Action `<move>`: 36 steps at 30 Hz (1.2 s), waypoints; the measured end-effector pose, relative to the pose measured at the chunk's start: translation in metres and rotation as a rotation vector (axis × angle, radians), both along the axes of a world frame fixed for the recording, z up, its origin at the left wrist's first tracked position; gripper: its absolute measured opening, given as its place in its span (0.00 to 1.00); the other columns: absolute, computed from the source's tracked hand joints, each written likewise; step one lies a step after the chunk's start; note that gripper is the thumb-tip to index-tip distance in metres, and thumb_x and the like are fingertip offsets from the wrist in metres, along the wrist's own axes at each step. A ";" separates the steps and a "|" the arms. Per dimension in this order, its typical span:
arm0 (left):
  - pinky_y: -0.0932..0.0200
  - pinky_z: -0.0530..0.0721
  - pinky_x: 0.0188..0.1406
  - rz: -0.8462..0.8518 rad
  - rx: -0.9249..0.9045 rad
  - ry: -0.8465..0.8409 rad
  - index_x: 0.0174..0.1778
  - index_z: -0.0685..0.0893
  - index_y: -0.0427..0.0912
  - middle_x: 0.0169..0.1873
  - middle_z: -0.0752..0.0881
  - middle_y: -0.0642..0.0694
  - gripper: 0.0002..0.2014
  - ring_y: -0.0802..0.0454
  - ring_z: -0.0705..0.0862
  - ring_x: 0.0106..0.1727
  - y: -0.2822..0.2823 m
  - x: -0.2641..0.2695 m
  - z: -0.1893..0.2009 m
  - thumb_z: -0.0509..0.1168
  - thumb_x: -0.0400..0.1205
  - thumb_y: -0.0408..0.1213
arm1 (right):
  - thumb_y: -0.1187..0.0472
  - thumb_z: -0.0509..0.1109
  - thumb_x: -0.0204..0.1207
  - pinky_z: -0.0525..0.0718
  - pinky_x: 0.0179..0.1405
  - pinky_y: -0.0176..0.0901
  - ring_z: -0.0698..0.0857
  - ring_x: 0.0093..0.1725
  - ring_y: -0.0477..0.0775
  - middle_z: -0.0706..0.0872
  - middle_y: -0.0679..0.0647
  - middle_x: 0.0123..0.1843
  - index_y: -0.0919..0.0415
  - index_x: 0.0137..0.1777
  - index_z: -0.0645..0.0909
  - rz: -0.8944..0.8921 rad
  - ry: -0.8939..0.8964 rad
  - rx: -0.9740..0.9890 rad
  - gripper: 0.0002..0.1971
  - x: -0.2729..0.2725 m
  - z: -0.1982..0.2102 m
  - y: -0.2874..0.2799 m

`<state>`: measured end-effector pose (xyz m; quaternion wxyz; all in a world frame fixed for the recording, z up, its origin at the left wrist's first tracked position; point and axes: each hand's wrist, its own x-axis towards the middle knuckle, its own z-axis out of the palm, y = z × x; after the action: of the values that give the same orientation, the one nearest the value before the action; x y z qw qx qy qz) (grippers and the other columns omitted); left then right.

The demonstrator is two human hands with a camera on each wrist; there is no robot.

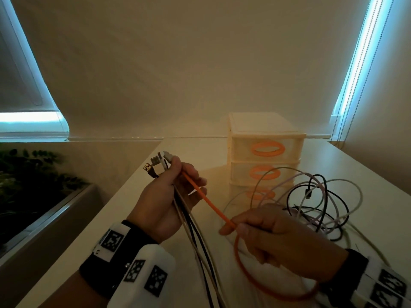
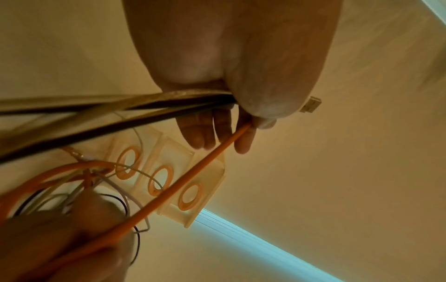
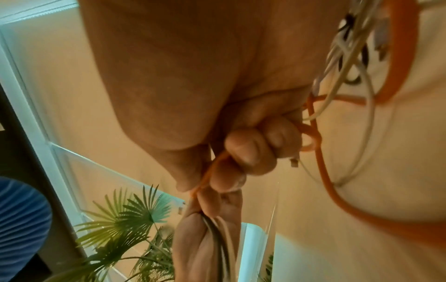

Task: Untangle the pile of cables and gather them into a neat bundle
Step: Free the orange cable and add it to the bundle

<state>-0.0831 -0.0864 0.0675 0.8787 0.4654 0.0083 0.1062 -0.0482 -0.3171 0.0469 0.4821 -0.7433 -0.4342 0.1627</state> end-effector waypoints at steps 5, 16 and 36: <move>0.55 0.92 0.38 -0.045 -0.319 -0.047 0.32 0.75 0.43 0.38 0.89 0.44 0.23 0.48 0.92 0.40 0.014 -0.003 0.013 0.56 0.91 0.51 | 0.48 0.64 0.86 0.85 0.39 0.45 0.84 0.33 0.47 0.85 0.50 0.35 0.45 0.45 0.86 -0.043 -0.229 -0.328 0.11 0.008 0.007 -0.003; 0.56 0.89 0.35 -0.690 0.145 0.000 0.32 0.73 0.42 0.44 0.91 0.30 0.22 0.38 0.92 0.40 -0.005 -0.012 -0.006 0.56 0.90 0.50 | 0.50 0.73 0.80 0.89 0.34 0.54 0.89 0.32 0.50 0.88 0.48 0.29 0.54 0.40 0.88 -0.628 -0.105 0.113 0.11 0.036 0.029 0.019; 0.64 0.72 0.24 -0.246 -0.337 -0.070 0.32 0.70 0.47 0.25 0.69 0.54 0.22 0.59 0.69 0.21 -0.014 0.000 -0.002 0.55 0.90 0.53 | 0.40 0.60 0.85 0.83 0.36 0.46 0.82 0.33 0.47 0.82 0.47 0.34 0.50 0.39 0.77 -0.174 -0.433 -0.299 0.18 0.025 0.010 -0.004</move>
<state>-0.0829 -0.0999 0.0650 0.9502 0.3053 -0.0614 0.0115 -0.0230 -0.3212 0.0572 0.2753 -0.8581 -0.4331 0.0202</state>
